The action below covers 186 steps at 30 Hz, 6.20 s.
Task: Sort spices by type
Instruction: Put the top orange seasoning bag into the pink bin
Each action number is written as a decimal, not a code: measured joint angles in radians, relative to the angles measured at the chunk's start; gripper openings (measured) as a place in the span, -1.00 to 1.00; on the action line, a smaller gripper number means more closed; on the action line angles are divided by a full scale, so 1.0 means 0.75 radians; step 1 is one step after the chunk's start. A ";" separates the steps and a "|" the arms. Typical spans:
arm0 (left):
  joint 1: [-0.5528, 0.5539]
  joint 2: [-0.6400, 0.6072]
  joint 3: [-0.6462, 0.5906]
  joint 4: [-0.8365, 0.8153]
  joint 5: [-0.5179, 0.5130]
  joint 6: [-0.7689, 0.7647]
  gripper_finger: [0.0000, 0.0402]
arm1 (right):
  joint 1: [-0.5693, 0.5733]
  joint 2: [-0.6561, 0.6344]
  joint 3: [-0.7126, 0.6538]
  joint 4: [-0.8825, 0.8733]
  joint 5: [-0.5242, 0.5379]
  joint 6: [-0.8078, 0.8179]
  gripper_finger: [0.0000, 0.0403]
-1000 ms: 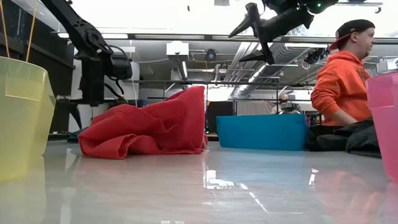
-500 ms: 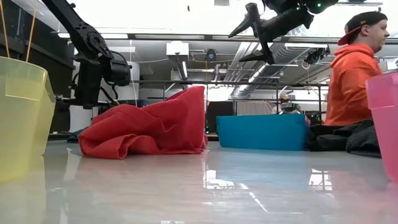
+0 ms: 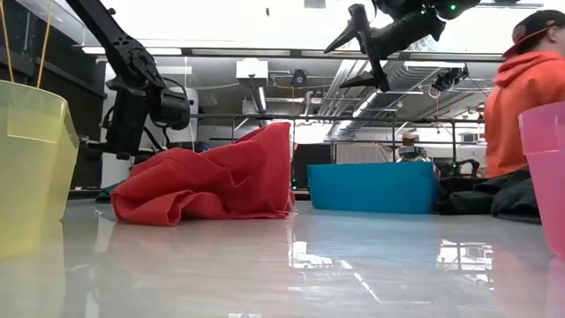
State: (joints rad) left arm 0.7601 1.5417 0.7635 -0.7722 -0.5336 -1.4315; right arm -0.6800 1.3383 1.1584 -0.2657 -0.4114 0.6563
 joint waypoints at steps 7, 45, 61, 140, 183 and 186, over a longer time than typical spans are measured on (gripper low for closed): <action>-0.080 -0.076 0.000 0.019 -0.063 0.037 -0.84 | 0.000 0.000 0.000 -0.001 0.000 -0.001 0.90; -0.266 0.290 0.001 0.239 -0.437 -0.148 -1.00 | 0.000 0.000 0.000 -0.052 0.000 0.115 0.90; -0.324 0.278 0.057 0.826 -0.041 0.442 -1.00 | 0.052 0.000 0.000 -0.065 0.013 0.091 0.90; -0.504 0.528 0.686 0.291 0.586 0.742 0.62 | 0.005 0.000 0.000 -0.062 0.020 -0.003 0.90; -0.459 0.009 0.685 0.460 0.377 1.733 -0.95 | -0.006 -0.208 -0.001 0.251 -0.243 -0.013 0.90; -0.506 -0.061 0.684 0.543 0.553 1.889 -0.95 | 0.029 -0.281 -0.001 0.251 -0.263 -0.007 0.90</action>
State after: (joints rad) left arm 0.3808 1.4963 1.2762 -0.3653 -0.1188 -0.0145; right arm -0.6583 1.1279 1.1576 -0.0777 -0.6084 0.6512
